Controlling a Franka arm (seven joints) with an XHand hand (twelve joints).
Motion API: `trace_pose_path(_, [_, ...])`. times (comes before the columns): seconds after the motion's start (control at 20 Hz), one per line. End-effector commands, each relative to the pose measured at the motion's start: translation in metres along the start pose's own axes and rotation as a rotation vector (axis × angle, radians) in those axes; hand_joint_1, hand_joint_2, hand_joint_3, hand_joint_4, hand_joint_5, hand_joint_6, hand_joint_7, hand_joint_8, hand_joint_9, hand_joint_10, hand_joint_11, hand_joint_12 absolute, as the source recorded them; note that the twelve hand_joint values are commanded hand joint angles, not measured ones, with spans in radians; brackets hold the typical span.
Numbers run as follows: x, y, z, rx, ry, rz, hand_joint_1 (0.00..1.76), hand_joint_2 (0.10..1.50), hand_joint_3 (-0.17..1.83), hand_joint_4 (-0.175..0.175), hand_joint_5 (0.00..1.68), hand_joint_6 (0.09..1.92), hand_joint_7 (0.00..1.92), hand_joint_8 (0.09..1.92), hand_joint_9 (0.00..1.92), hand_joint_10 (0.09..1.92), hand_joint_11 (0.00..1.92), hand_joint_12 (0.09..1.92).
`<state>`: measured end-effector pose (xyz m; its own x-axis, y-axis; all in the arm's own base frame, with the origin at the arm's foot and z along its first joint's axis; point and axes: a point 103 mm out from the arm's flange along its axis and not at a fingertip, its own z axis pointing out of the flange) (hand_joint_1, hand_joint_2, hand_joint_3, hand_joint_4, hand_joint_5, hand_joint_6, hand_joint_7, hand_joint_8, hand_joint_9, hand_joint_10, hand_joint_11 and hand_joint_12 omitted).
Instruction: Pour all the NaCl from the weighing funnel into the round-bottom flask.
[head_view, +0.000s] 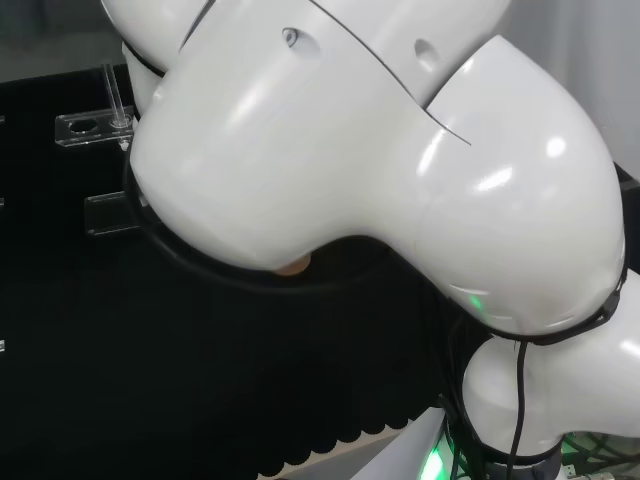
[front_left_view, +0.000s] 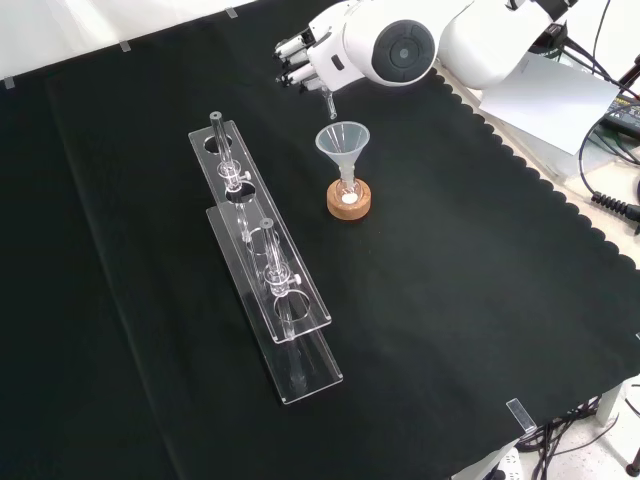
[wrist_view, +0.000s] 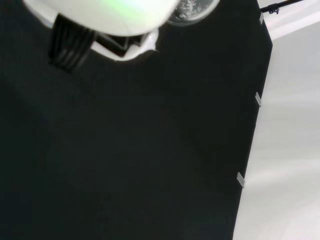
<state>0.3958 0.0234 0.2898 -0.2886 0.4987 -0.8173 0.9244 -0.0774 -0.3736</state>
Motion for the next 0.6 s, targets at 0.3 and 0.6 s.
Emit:
trace_pose_path(0.3, [0.009, -0.009, -0.023, -0.010, 0.057, 0.004, 1.12, 0.60, 0.79, 0.175, 1.24, 0.79, 0.51, 0.60, 0.90, 0.39, 0.58, 1.18])
trace_pose_path(0.6, [0.001, -0.008, -0.011, -0.003, 0.106, 0.022, 1.12, 0.60, 0.79, 0.175, 1.24, 0.79, 0.51, 0.60, 0.90, 0.39, 0.58, 1.18])
